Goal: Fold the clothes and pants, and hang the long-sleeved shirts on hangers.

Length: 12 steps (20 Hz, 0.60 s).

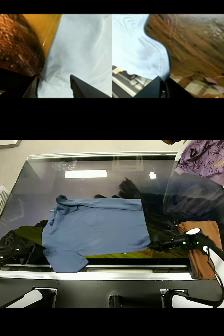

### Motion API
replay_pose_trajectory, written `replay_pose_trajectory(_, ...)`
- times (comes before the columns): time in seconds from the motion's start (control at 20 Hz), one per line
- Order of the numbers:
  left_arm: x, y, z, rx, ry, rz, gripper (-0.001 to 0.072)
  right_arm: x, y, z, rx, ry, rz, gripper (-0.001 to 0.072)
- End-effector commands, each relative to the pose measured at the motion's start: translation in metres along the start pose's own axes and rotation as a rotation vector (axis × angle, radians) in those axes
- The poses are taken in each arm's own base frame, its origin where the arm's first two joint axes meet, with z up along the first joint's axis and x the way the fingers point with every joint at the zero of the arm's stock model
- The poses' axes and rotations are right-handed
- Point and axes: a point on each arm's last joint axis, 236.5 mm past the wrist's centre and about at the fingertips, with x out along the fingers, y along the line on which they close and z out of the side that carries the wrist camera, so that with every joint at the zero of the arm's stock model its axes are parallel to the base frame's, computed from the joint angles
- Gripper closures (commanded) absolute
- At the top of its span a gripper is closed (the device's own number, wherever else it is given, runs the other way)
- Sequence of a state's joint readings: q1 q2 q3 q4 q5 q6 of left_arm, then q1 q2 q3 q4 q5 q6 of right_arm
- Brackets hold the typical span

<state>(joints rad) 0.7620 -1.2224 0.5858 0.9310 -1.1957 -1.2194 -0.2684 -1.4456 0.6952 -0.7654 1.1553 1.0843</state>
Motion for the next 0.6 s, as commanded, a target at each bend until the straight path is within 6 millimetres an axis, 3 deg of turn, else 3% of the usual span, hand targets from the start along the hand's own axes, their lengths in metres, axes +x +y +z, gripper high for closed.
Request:
replay_pose_trajectory(0.0,0.011,0.001,-0.013,0.001,0.041,0.004,0.0252,-0.006,0.008,0.001,-0.014,-0.014,0.014,0.0680)
replay_pose_trajectory(0.05,0.013,0.003,-0.014,-0.003,0.040,0.009,0.0253,-0.007,0.009,0.001,-0.017,-0.018,0.014,0.0680)
replay_pose_trajectory(0.1,0.015,0.005,-0.014,-0.008,0.034,0.012,0.0317,-0.008,0.010,0.001,-0.021,-0.020,0.014,0.0680)
replay_pose_trajectory(0.15,0.015,0.006,-0.012,-0.008,0.025,0.016,0.0463,-0.008,0.012,0.000,-0.021,-0.016,0.019,0.0680)
replay_pose_trajectory(0.2,0.015,0.006,-0.008,-0.012,0.011,0.015,0.0490,-0.008,0.015,-0.005,-0.040,0.002,0.034,0.0680)
replay_pose_trajectory(0.3,0.016,0.005,-0.005,-0.011,-0.005,0.017,0.0657,-0.008,0.020,-0.011,-0.068,0.030,0.056,0.0680)
replay_pose_trajectory(0.4,0.018,0.003,-0.004,0.008,-0.008,0.024,0.0690,-0.009,0.025,-0.010,-0.065,0.024,0.075,0.0681)
replay_pose_trajectory(0.55,0.021,-0.013,0.001,0.069,-0.010,0.023,0.0693,-0.011,0.054,0.004,-0.094,-0.030,0.170,0.0681)
